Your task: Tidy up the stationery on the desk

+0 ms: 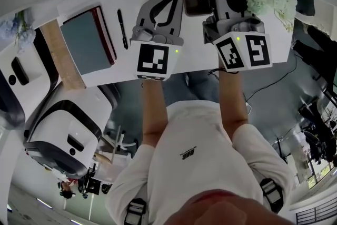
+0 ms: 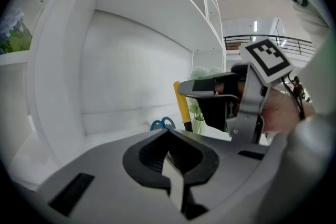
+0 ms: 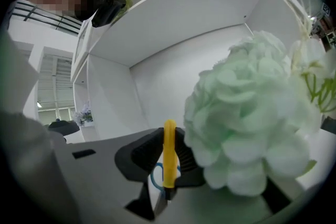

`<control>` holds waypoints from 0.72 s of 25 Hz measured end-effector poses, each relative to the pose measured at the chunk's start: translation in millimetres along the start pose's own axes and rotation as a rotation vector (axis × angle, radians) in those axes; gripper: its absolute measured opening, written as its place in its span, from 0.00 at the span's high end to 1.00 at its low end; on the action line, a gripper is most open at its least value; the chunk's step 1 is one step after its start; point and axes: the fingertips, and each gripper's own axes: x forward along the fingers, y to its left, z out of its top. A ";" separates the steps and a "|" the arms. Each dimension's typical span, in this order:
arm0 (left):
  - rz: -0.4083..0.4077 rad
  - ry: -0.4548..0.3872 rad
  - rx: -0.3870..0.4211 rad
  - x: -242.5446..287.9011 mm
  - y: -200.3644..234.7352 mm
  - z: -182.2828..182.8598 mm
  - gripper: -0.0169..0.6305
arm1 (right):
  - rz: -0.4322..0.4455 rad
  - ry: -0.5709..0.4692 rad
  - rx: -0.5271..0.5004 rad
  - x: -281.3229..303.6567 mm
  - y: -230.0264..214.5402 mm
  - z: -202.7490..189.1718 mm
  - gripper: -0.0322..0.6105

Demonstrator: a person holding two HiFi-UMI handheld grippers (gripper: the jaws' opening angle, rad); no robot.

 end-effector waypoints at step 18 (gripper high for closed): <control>-0.006 0.002 -0.013 4.2 -8.6 -11.8 0.97 | -0.039 0.050 -0.082 2.8 -19.3 -50.5 0.84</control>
